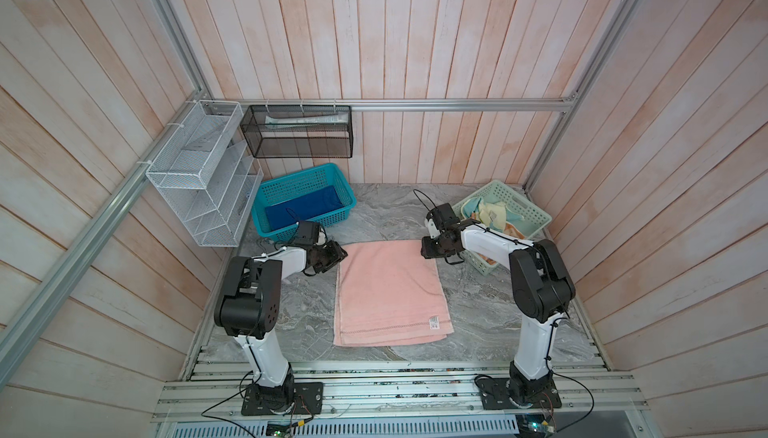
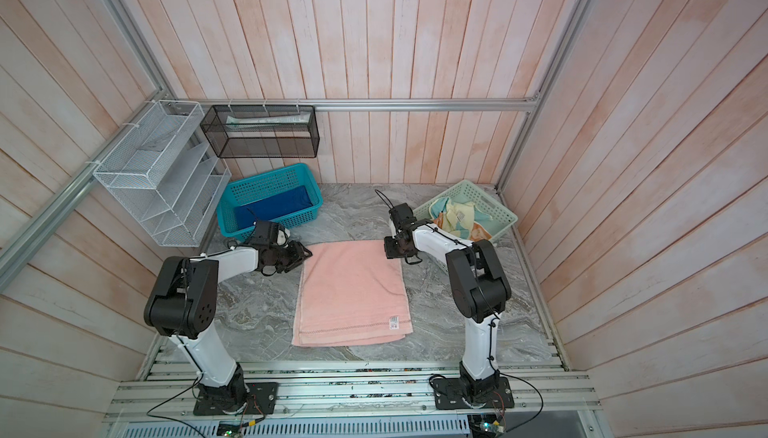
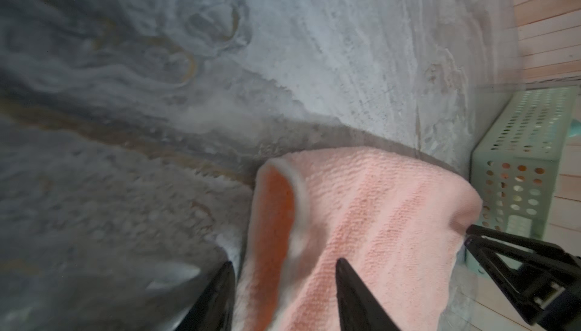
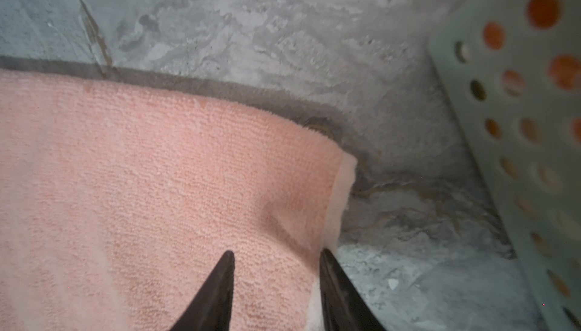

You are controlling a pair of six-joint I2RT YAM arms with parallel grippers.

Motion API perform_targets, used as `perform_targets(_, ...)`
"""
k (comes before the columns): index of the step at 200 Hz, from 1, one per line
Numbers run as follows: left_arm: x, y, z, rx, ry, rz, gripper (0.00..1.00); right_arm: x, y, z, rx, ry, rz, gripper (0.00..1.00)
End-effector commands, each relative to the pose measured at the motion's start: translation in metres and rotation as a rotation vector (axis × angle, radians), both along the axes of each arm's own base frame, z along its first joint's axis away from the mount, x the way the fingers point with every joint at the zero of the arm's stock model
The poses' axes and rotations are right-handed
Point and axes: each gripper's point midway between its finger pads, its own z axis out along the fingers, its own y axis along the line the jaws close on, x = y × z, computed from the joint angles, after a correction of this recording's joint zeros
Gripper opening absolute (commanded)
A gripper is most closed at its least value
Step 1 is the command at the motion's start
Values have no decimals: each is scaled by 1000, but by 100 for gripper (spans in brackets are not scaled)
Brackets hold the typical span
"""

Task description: Fold and stack the towels

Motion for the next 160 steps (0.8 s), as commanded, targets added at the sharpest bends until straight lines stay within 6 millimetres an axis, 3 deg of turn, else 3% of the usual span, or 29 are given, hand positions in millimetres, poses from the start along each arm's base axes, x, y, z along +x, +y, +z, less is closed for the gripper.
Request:
perform_targets(1, 26, -6, 13, -33, -92, -27, 51, 10, -18, -3, -70, -6, -27, 47)
perform_targets(36, 41, -6, 11, -67, -109, -29, 43, 15, -28, -19, -79, 31, -48, 48)
perform_targets(85, 42, 6, 21, -88, -159, -39, 0, 22, -8, -27, 10, 54, -13, 48)
perform_targets(124, 34, 13, 26, -101, -171, -56, 0, 24, 9, -28, 87, 56, 32, 40)
perform_targets(160, 32, 19, 36, -98, -200, -71, 0, 32, 12, -24, 87, 26, 32, 44)
